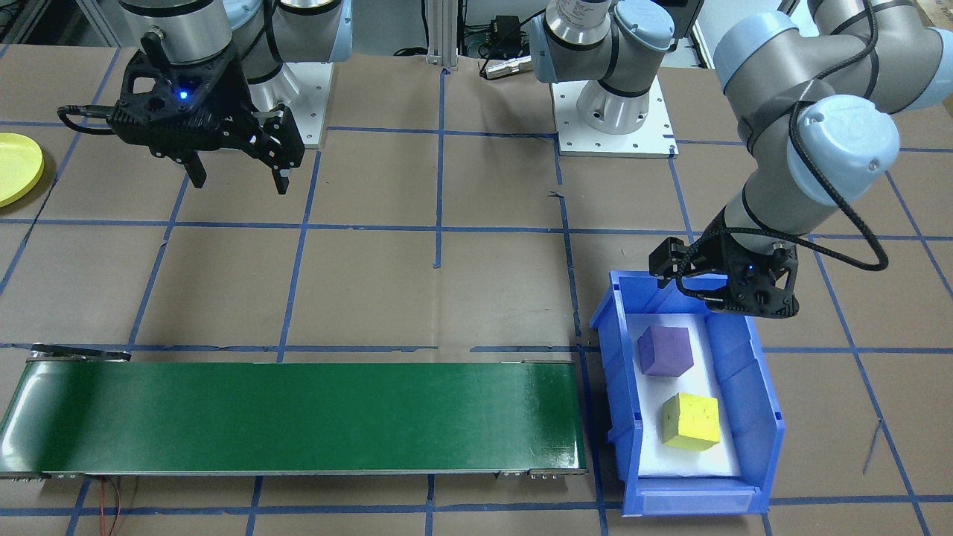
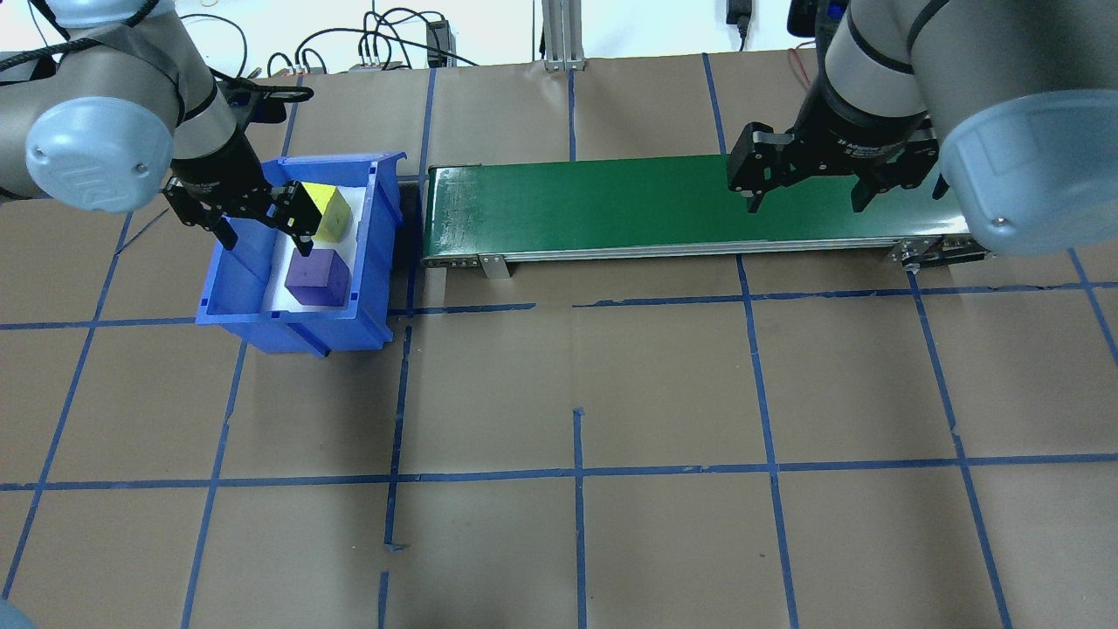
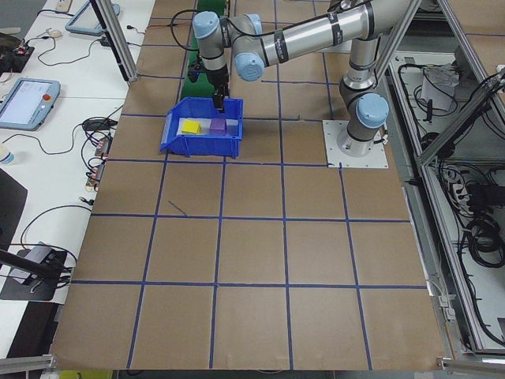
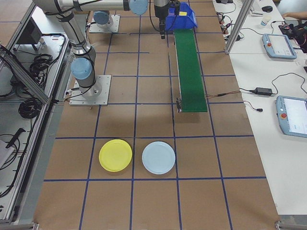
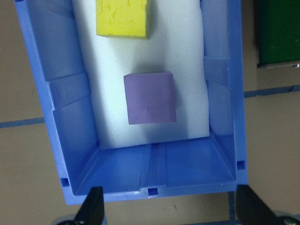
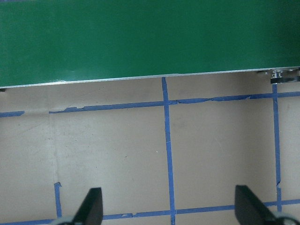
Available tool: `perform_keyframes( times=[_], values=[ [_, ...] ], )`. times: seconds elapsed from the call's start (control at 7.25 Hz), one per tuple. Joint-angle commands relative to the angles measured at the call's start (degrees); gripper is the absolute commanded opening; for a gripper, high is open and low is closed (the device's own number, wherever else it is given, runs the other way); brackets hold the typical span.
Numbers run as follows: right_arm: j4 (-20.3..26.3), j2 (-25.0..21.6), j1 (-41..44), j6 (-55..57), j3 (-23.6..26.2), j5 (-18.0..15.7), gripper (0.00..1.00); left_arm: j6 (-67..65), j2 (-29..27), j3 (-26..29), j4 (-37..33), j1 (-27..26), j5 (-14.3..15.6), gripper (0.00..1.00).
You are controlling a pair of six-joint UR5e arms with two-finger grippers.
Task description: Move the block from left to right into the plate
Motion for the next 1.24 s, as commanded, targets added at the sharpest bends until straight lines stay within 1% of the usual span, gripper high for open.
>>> perform_keyframes(
  times=[0.0,0.28,0.55,0.83,0.97,1.1],
  values=[
    [0.0,0.0,0.1,0.0,0.0,0.1,1.00,-0.2,-3.1,-0.2,2.5,0.1,0.7,0.98],
    [0.0,0.0,0.0,0.0,0.0,0.0,1.00,-0.2,-5.6,-0.9,6.1,0.1,0.7,0.98],
    [0.0,0.0,0.0,0.0,0.0,0.0,1.00,-0.3,-6.5,-1.5,7.2,0.1,0.7,0.98],
    [0.0,0.0,0.0,0.0,0.0,0.1,1.00,-0.5,-8.8,-1.7,8.9,0.1,0.6,0.98],
    [0.0,0.0,0.0,0.0,0.0,0.0,1.00,-0.5,-9.0,-2.8,9.0,0.1,0.5,0.98],
    [0.0,0.0,0.0,0.0,0.0,0.0,1.00,-0.5,-9.0,-4.3,11.4,0.1,0.5,0.98]
  ],
)
